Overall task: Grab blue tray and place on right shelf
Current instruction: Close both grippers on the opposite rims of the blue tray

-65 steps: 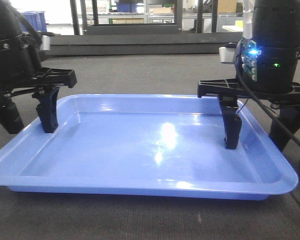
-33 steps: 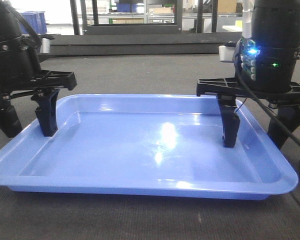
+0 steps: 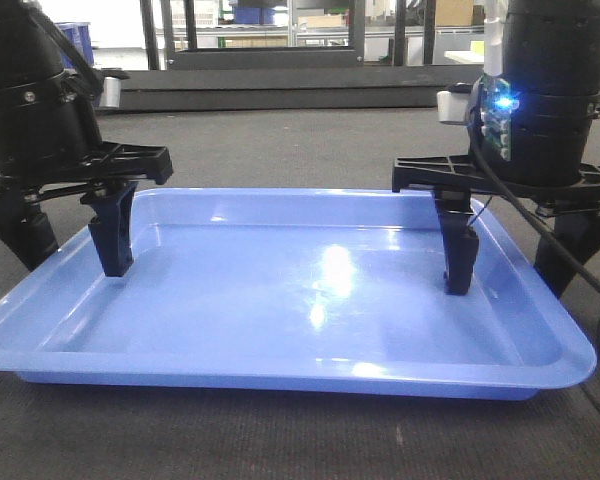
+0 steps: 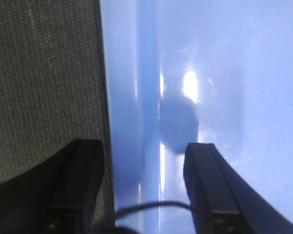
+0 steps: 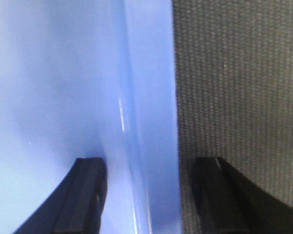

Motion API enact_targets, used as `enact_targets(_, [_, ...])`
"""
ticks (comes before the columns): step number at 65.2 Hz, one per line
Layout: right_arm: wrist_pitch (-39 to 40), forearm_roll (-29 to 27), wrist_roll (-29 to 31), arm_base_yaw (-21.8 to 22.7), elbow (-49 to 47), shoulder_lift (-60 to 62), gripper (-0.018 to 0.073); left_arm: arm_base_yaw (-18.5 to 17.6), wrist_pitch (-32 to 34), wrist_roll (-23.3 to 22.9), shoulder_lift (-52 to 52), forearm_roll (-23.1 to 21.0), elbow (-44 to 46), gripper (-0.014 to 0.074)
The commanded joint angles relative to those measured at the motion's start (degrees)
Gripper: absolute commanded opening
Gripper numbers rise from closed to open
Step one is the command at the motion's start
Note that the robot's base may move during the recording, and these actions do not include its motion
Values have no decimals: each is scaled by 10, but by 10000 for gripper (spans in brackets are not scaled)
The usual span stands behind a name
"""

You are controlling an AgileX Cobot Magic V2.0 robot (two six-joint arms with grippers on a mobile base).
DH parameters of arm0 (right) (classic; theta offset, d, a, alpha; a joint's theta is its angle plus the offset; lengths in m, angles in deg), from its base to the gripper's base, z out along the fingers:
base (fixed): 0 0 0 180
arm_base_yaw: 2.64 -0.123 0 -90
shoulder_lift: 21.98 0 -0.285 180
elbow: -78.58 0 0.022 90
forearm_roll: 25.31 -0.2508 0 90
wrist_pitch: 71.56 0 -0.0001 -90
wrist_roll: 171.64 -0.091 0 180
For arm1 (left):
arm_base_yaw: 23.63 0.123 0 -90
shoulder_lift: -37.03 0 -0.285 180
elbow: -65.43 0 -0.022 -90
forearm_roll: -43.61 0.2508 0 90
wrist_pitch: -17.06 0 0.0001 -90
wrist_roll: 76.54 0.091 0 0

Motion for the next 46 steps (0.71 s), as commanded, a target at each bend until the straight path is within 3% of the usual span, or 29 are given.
enact_targets(1, [4,2,1,-3,-12,26,487,1,10,-10,-25,0,11,287])
enact_targets(20, [7,2,4,-3,-12,26,474,1,7,-15,-25,0,11,272])
enact_targets(32, [3,2,4,-3,-12,26,323,1,4,-15,-25,0,11,178])
enact_targets(46, [-1,2,4,-3,-12,26,232,1,-3,-15,-25,0,11,126])
